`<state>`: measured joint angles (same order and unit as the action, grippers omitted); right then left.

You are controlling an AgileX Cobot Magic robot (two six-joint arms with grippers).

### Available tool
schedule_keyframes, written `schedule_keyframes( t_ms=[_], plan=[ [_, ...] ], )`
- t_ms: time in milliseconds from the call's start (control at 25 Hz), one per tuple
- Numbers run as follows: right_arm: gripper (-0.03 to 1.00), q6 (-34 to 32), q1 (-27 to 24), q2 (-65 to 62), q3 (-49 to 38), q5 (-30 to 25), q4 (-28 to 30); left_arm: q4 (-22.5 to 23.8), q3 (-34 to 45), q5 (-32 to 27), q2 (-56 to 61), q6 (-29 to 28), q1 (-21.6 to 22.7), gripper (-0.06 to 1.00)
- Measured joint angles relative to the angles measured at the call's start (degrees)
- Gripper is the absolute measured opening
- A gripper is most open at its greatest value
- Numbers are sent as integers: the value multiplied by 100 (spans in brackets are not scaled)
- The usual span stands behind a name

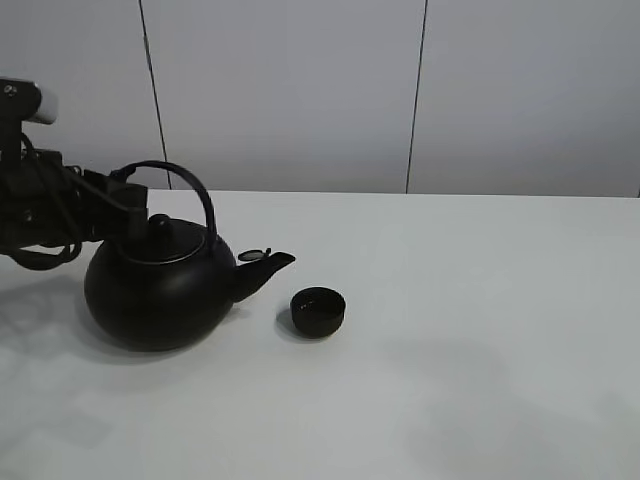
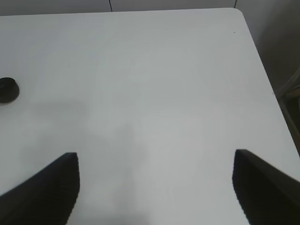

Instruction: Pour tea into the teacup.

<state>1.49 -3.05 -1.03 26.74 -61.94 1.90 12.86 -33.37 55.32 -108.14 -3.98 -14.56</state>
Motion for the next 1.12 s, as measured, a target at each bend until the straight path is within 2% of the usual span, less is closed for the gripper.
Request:
schedule_keyframes(
  t_ms=[160, 320, 520, 640, 760, 800, 920, 1000, 1120],
  plan=[
    [61, 0, 0, 0, 0, 0, 0, 1, 281, 608, 68, -80, 0, 38],
    [61, 0, 0, 0, 0, 0, 0, -20, 470, 837, 131, -120, 0, 54],
    [61, 0, 0, 0, 0, 0, 0, 21, 739, 713, 552, -189, 0, 62],
    [61, 0, 0, 0, 0, -5, 0, 217, 830, 233, 1009, -265, 0, 63],
    [61, 0, 0, 0, 0, 1, 0, 506, 800, -793, 1826, -526, -109, 63],
    [61, 0, 0, 0, 0, 1, 0, 592, 718, -1327, 2124, -667, -173, 63],
    [61, 0, 0, 0, 0, 1, 0, 1030, 140, -3286, 3176, -1141, -317, 67],
    [61, 0, 0, 0, 0, 1, 0, 1224, -488, -4888, 3775, -1459, -390, 68],
    [61, 0, 0, 0, 0, 1, 0, 1266, -1639, -6982, 4356, -1514, -422, 69]
  ],
)
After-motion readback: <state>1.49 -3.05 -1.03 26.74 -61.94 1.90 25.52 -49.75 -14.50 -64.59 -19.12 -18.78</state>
